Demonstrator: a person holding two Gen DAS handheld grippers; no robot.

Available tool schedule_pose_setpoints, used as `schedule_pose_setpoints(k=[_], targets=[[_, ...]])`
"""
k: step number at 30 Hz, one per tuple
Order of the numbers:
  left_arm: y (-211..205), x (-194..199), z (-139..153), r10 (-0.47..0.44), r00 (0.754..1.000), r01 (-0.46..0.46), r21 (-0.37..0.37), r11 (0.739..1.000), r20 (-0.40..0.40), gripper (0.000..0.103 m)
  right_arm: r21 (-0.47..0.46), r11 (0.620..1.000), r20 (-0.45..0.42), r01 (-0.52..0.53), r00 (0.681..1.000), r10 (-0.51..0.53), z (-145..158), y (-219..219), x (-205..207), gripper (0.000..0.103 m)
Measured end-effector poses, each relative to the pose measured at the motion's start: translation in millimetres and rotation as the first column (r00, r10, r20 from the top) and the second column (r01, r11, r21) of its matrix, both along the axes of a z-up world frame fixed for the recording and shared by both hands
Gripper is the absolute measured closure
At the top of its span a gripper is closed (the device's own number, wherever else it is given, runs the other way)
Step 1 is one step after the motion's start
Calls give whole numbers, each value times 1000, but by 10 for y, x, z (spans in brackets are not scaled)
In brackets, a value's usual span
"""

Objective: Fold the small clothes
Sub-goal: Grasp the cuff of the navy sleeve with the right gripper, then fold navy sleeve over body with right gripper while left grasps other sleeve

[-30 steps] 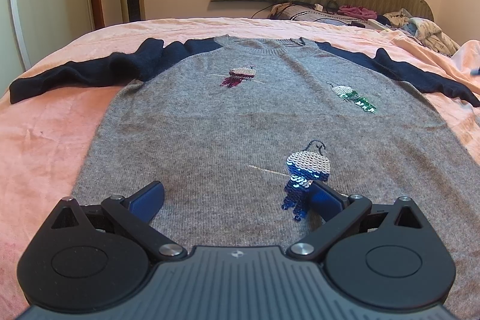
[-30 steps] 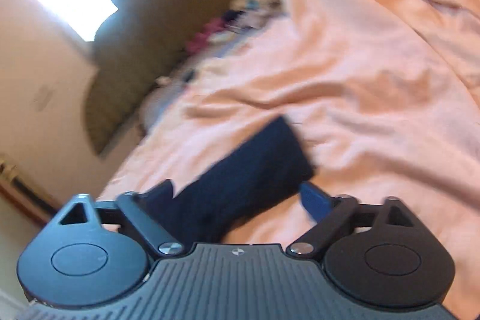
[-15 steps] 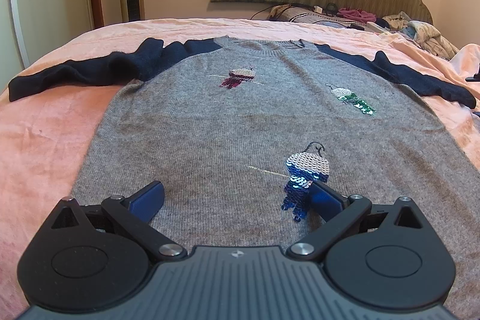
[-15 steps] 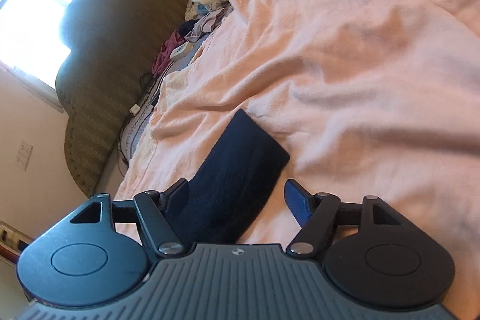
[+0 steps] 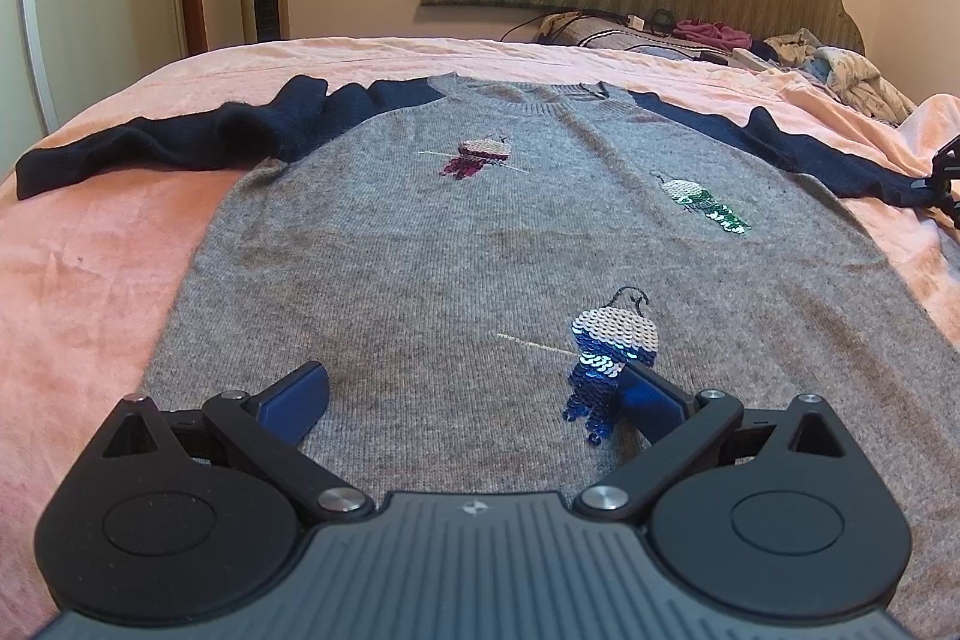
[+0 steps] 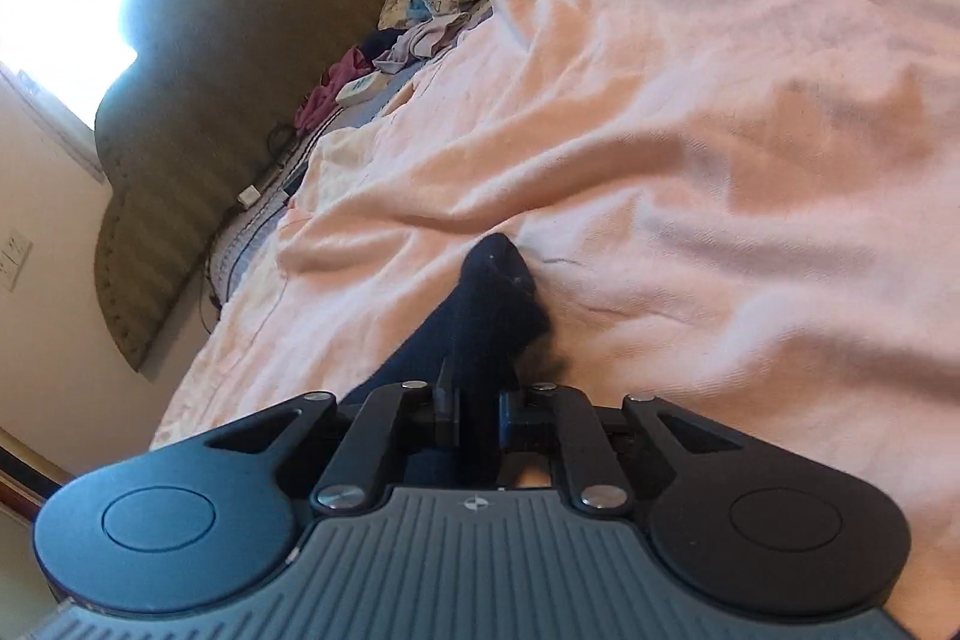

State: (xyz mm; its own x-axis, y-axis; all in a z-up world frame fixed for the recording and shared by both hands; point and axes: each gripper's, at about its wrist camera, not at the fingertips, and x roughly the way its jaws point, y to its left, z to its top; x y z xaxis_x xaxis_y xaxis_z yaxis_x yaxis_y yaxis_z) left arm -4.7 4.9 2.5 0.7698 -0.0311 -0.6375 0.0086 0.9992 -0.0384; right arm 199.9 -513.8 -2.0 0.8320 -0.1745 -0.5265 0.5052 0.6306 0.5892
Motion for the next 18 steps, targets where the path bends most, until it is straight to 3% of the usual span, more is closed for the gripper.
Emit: schedule_pose_setpoints(k=[3,5,7,9,11,12,13,16,18], targets=[[5,-1,0,0,1000,0,-2,1000,1,0,-56,996,87,-62,994,67,268,303,-43,86],[6,-1,0,0,1000,0,-3,1000,1,0,-98,978,168,-184,966,198,530,730,-31,86],[8,-4,2,0,1000,0,-6,1000,2,0,-91,930,233,-356,900,368,729,1250,54,86],[8,-6,3,0,1000,0,-7,1000,3,0,-90,849,259,-521,811,525,833,1796,166,84],[11,-6,2,-2,1000,2,-6,1000,2,0,-54,739,236,-672,710,663,802,2309,283,63],[17,-9,3,-4,1000,4,-7,1000,3,0,-24,712,230,-701,689,687,744,2451,289,27],[32,-17,3,-5,1000,5,-18,1000,8,0,-4,715,239,-699,694,679,677,2559,218,15],[174,-71,12,-6,999,11,-121,993,40,0,18,721,273,-692,698,663,471,2550,-126,19],[294,-94,27,9,998,3,-211,978,54,0,4,756,265,-654,730,630,303,2429,-409,18]])
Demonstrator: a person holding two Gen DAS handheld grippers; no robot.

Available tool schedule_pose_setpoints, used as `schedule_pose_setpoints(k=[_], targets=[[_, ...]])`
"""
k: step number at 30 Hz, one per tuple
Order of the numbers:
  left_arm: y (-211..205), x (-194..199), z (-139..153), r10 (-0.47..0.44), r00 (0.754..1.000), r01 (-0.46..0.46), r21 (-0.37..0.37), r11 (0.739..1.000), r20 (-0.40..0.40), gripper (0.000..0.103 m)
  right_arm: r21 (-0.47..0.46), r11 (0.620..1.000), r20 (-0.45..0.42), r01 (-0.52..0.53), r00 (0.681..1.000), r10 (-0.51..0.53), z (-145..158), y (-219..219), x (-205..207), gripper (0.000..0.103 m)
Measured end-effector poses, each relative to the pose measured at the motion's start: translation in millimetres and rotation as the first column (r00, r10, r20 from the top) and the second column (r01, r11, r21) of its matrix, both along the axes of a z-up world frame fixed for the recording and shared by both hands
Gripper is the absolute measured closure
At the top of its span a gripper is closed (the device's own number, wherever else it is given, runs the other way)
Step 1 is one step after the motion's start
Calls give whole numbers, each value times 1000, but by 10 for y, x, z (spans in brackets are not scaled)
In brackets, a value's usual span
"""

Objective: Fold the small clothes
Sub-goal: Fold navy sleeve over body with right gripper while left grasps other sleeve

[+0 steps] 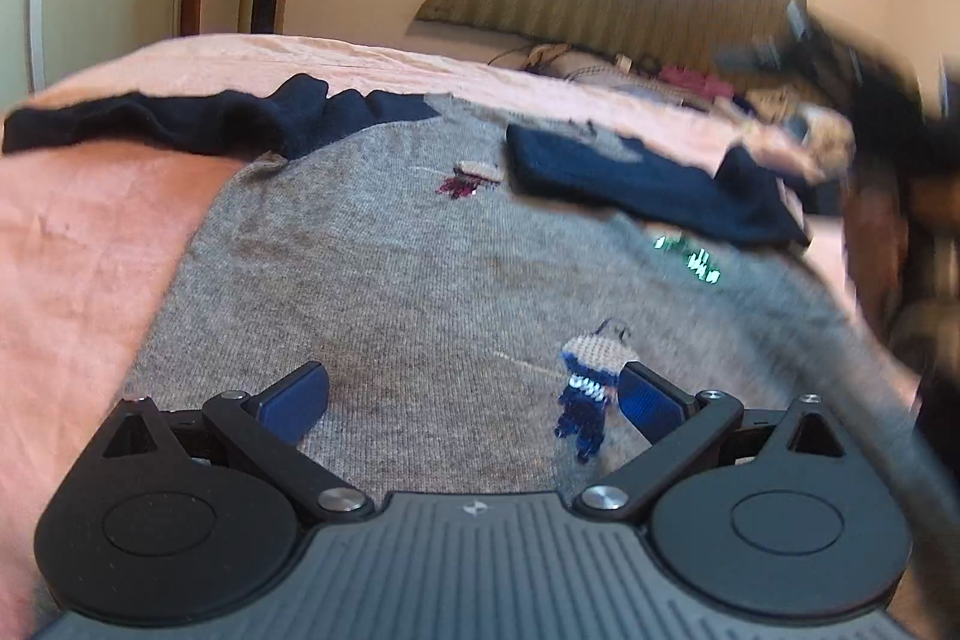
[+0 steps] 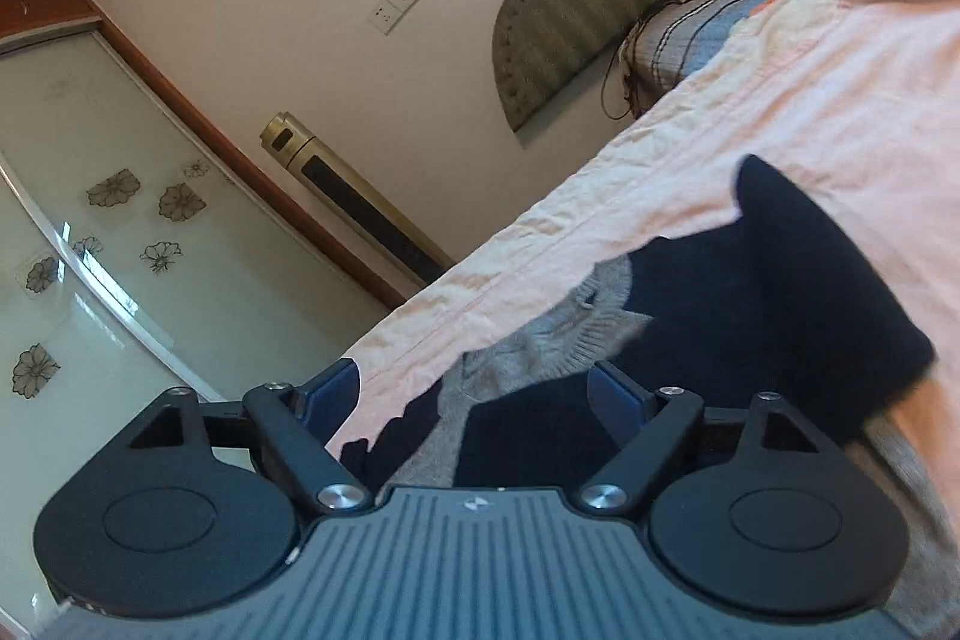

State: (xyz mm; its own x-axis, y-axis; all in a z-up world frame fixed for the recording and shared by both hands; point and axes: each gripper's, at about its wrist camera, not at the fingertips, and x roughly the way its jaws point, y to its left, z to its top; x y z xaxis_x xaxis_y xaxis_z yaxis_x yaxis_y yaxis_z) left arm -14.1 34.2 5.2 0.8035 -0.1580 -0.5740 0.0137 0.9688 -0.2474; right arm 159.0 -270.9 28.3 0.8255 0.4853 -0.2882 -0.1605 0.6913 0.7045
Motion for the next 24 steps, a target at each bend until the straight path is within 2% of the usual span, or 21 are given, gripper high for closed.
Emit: schedule_pose_setpoints(k=[2,4,6,7,8,11,13,14,15,16,17,18,20,24], targets=[[87,52,72,18,1000,-21,-95,995,-24,0,-26,999,-34,29,999,-30,-196,-170,-195,18],[137,283,209,-30,998,19,-200,980,-50,0,-2,999,-67,49,997,-49,-372,-359,-286,19],[151,630,329,-102,994,82,-320,944,-46,0,99,994,-49,53,998,-49,-448,-479,-337,19],[134,815,360,-137,990,117,-371,921,-28,0,127,991,-29,50,998,-47,-467,-499,-348,13],[98,1026,371,-164,986,144,-400,905,-17,0,135,990,-15,43,999,-42,-487,-484,-344,11],[-44,1634,270,-141,985,88,-418,904,-98,1,92,996,-13,19,1000,-17,-475,-383,-291,6],[-172,1945,135,-121,979,52,-368,928,-166,26,80,997,-5,5,1000,-4,-453,-363,-285,3],[-260,2074,60,-116,970,43,-320,946,-213,49,85,996,-3,5,1000,-5,-453,-365,-283,3],[-343,2114,50,-100,977,49,-261,964,-188,65,92,996,-1,6,1000,-6,-453,-371,-283,2],[-434,2173,41,-83,979,48,-183,982,-184,74,100,995,2,6,1000,-6,-452,-373,-279,2],[-489,2217,38,-79,978,51,-145,988,-191,90,108,994,4,5,1000,-5,-457,-383,-275,2],[-523,2240,55,-72,979,47,-134,990,-192,96,110,994,5,2,1000,-3,-457,-382,-268,2],[-548,2228,131,-51,985,32,-116,993,-166,97,109,994,6,-2,1000,2,-457,-379,-263,2],[-398,2016,429,30,999,-32,-56,998,-41,97,113,994,7,-5,1000,4,-459,-384,-268,1]])
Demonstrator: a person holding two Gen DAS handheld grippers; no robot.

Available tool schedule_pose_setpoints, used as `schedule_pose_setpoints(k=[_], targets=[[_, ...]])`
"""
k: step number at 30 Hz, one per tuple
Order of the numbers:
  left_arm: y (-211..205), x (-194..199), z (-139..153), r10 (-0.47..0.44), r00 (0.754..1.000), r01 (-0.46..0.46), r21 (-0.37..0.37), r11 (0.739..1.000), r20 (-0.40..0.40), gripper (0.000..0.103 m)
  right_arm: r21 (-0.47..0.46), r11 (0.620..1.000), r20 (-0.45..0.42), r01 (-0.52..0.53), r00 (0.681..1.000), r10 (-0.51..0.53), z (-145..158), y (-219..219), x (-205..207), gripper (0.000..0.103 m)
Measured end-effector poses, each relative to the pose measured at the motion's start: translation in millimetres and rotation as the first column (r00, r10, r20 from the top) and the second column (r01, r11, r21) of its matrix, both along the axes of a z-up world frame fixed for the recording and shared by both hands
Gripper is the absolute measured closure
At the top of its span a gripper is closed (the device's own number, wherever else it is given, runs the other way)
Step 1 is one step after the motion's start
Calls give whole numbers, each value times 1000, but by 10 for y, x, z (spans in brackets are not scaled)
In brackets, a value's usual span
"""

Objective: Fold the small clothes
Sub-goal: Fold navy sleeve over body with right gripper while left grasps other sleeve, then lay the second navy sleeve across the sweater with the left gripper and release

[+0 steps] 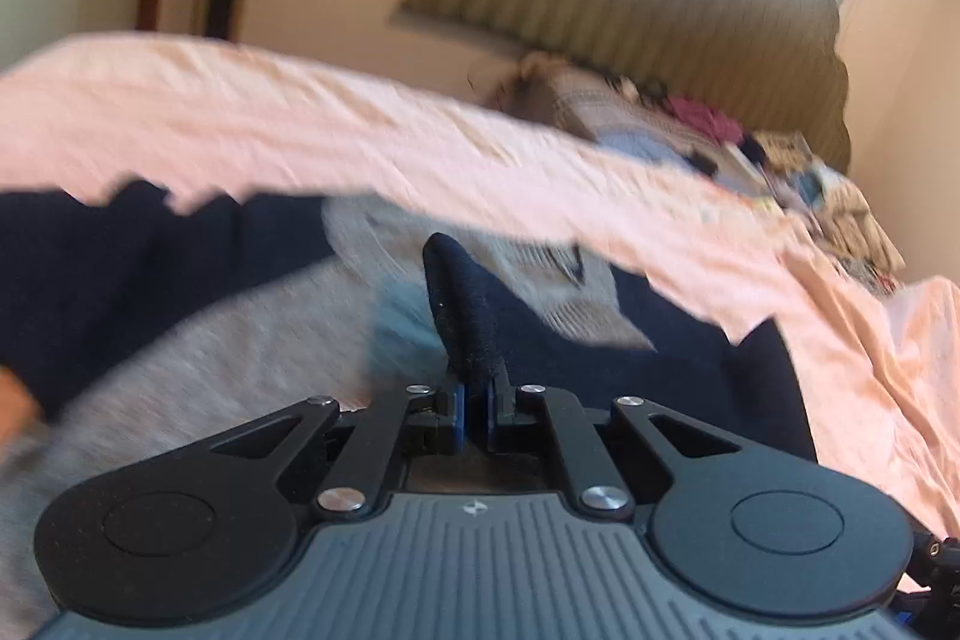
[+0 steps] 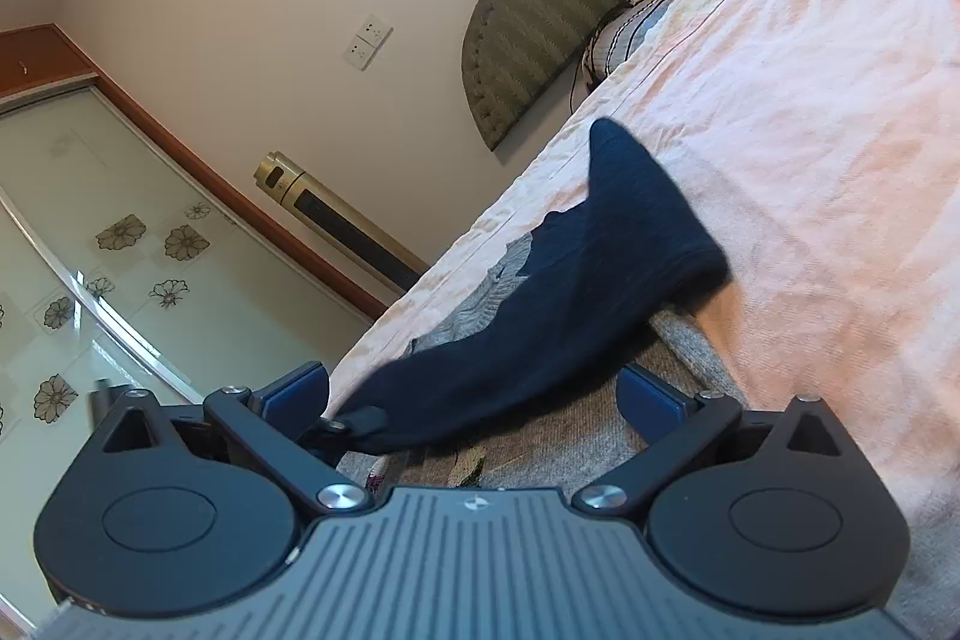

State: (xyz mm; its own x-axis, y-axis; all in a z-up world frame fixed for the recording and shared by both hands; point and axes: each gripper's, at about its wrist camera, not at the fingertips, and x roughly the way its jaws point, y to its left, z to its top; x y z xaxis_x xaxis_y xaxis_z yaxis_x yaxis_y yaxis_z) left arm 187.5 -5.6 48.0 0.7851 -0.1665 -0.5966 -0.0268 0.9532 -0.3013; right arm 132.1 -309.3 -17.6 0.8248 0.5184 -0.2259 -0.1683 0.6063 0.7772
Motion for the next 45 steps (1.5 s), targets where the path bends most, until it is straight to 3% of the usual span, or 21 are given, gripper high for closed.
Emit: schedule_pose_setpoints(k=[2,5,7,10,12,14,16,18,19,20,22,23,26,30,32,35,36,38,40,42,45], targets=[[203,-139,19,67,998,-67,30,997,23,97,-6,1000,-1,-1,1000,1,1,8,-1,1],[298,-125,-222,46,993,-33,122,992,-106,93,-17,1000,-1,-5,1000,5,-1,17,4,0],[390,-267,-242,75,990,-63,99,993,-117,87,-19,1000,-1,-4,1000,4,6,20,0,1],[437,-555,-68,100,995,-101,85,991,24,52,-41,998,4,38,999,-38,107,-10,-48,0],[406,-657,12,66,984,-82,94,992,164,17,-71,997,46,40,998,-37,309,35,28,0],[288,-538,45,-13,976,-16,133,991,216,16,-118,993,77,17,997,-8,509,128,269,0],[176,-258,-36,-95,987,80,119,990,130,16,-206,978,33,-25,999,32,593,270,671,0],[142,1,-217,-102,994,100,81,992,25,16,-342,939,-69,-32,998,9,526,416,1071,0],[151,97,-355,-94,995,97,67,993,-44,16,-426,903,-123,-49,992,-4,440,495,1243,0],[146,81,-417,-109,994,110,94,990,-17,16,-494,866,-175,-80,985,-9,334,557,1358,0],[159,26,-491,-148,989,145,138,980,11,16,-613,783,-122,-107,992,40,171,674,1322,0],[200,12,-489,-150,989,148,116,982,13,16,-655,748,-100,-109,993,57,110,728,1270,0],[319,-39,-463,-151,988,147,82,986,34,16,-616,781,-93,-103,994,57,114,658,1261,0],[837,-412,-303,1,988,0,-5,1000,152,16,-586,804,-87,-100,994,61,145,606,1258,0],[1312,-616,-235,126,975,-112,-87,990,182,15,-572,814,-84,-98,995,61,152,586,1257,0],[2207,-820,-253,376,918,-336,-260,905,126,12,-545,833,-79,-90,995,56,156,555,1257,0],[2509,-857,-294,457,886,-412,-316,855,81,12,-540,837,-77,-88,996,55,154,548,1256,0],[3023,-913,-415,594,804,-553,-412,725,-34,13,-537,839,-76,-84,996,52,153,550,1253,0],[3372,-975,-515,626,777,-544,-563,622,-60,13,-538,839,-75,-82,996,50,153,557,1250,0],[3489,-931,-522,626,774,-540,-608,582,-89,13,-536,840,-75,-82,996,50,153,556,1250,0],[3475,-802,-514,634,771,-546,-576,608,-62,16,-527,846,-73,-79,996,47,152,549,1246,0]])
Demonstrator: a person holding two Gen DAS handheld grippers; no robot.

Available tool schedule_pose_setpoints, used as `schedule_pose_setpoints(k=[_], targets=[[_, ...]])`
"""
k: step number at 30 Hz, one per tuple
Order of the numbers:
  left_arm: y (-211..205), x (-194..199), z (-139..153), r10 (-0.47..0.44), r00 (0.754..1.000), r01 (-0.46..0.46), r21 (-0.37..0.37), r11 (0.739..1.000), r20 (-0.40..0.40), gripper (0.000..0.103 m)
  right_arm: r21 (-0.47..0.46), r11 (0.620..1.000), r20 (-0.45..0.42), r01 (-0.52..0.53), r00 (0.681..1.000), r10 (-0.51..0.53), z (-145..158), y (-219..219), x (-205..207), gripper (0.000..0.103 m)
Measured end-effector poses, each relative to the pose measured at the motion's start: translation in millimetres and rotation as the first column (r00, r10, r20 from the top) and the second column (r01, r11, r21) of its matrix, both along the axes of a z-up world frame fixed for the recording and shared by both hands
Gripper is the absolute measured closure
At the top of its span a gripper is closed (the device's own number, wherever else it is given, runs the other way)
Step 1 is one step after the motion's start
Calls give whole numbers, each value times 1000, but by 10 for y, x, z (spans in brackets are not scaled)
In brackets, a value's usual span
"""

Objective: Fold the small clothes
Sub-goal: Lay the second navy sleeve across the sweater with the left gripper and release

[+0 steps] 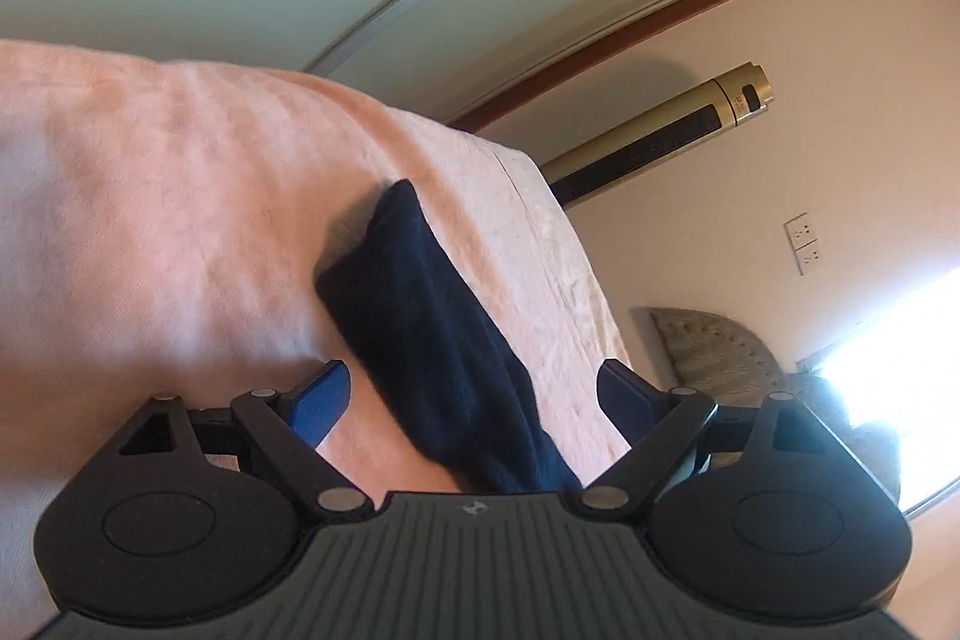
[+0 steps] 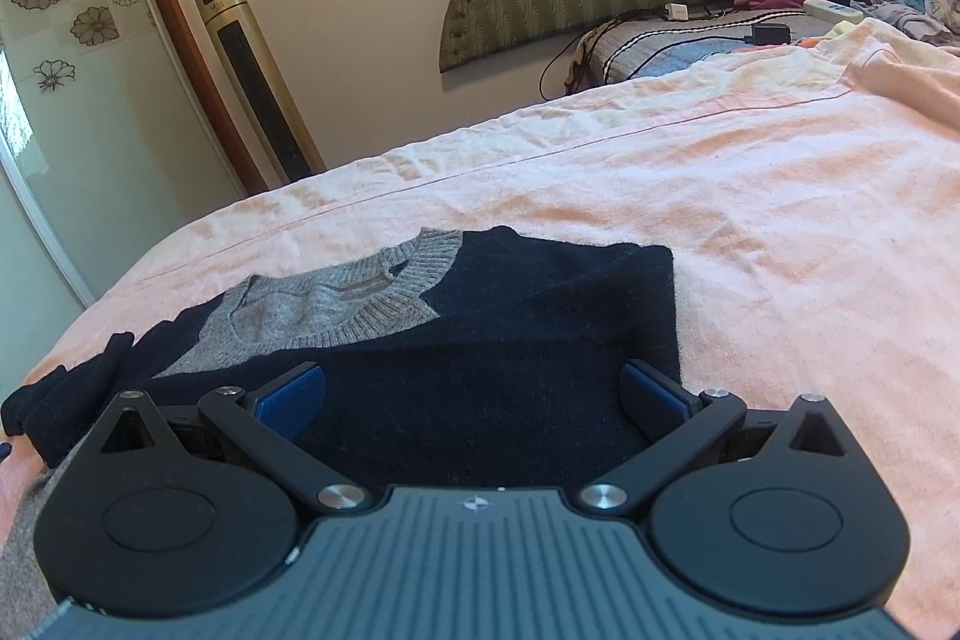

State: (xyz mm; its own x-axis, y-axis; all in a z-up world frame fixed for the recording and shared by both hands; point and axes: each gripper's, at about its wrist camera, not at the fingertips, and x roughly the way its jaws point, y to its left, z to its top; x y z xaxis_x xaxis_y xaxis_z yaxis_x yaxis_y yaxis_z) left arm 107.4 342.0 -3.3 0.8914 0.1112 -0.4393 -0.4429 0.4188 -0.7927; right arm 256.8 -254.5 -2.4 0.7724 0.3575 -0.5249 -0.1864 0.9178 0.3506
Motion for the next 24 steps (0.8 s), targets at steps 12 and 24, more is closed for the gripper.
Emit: schedule_pose_setpoints(k=[12,24], targets=[[-603,307,373,107,988,-58,385,921,-107,98,69,998,7,11,1000,-11,-10,-83,-18,0],[-3403,701,152,-754,568,814,360,455,-330,94,137,990,11,15,1000,-17,-35,-165,-27,0]])
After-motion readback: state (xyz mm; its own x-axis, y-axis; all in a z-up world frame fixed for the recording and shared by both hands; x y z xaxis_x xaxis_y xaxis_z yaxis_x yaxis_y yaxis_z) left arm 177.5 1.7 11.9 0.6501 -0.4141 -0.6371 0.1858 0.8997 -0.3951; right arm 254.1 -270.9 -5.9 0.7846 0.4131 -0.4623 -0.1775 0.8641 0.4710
